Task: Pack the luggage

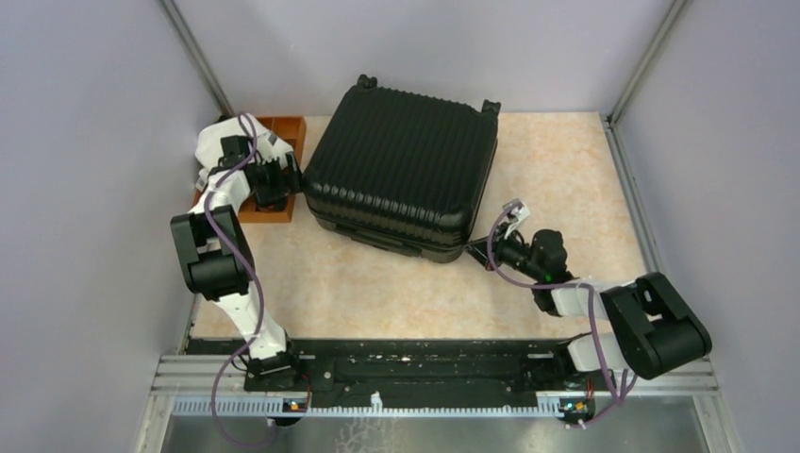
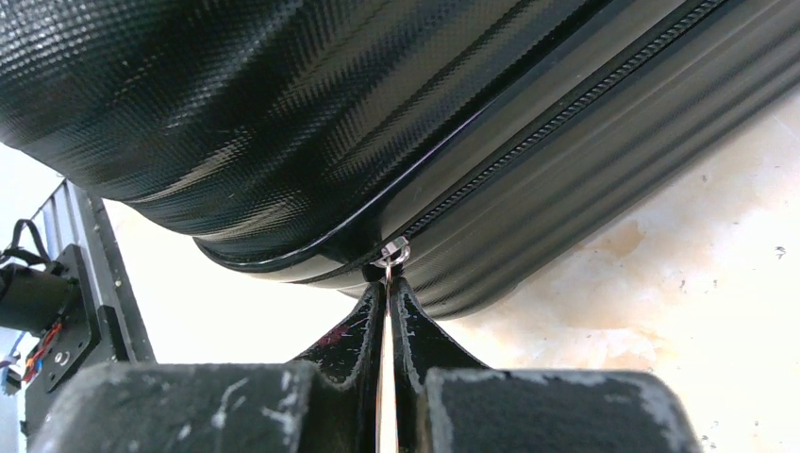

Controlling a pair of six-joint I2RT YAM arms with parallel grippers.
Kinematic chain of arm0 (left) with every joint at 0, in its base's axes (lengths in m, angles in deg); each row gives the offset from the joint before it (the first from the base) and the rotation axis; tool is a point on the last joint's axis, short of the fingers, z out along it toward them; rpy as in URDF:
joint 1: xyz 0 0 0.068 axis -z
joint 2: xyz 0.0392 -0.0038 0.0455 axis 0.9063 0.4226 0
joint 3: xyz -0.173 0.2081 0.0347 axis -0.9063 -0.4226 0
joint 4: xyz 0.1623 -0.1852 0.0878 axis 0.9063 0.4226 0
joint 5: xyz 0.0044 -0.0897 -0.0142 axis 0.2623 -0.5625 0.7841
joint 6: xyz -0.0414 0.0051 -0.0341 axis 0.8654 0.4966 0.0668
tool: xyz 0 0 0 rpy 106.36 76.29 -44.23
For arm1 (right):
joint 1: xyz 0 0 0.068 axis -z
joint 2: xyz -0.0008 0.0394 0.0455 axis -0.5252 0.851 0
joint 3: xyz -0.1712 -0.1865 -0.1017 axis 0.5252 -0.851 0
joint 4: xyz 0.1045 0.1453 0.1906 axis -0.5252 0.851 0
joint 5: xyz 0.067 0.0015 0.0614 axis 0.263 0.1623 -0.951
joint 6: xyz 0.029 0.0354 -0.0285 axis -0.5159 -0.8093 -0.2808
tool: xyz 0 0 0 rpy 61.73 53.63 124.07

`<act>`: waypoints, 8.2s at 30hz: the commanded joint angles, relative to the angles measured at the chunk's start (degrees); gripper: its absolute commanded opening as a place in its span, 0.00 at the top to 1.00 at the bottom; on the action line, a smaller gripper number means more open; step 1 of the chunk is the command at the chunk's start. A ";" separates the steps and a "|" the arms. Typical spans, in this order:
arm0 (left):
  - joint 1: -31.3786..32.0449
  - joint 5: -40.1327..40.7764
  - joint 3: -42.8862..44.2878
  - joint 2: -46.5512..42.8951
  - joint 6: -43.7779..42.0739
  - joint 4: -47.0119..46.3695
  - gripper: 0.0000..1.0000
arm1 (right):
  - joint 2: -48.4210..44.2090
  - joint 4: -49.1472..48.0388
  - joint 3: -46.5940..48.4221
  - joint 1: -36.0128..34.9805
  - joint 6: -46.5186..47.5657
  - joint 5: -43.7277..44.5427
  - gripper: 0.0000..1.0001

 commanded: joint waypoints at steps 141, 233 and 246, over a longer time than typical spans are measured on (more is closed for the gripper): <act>16.51 -9.77 -21.22 -14.14 1.63 -19.39 0.55 | -26.90 16.94 -5.52 -34.42 -2.78 49.19 1.00; 10.44 -9.33 -7.85 -19.04 6.16 -18.86 0.44 | 6.90 -9.10 5.49 -3.68 -1.02 30.96 0.68; 10.52 -8.96 -7.76 -18.77 6.43 -18.81 0.44 | 2.36 -4.40 4.46 -4.42 -1.85 36.26 1.00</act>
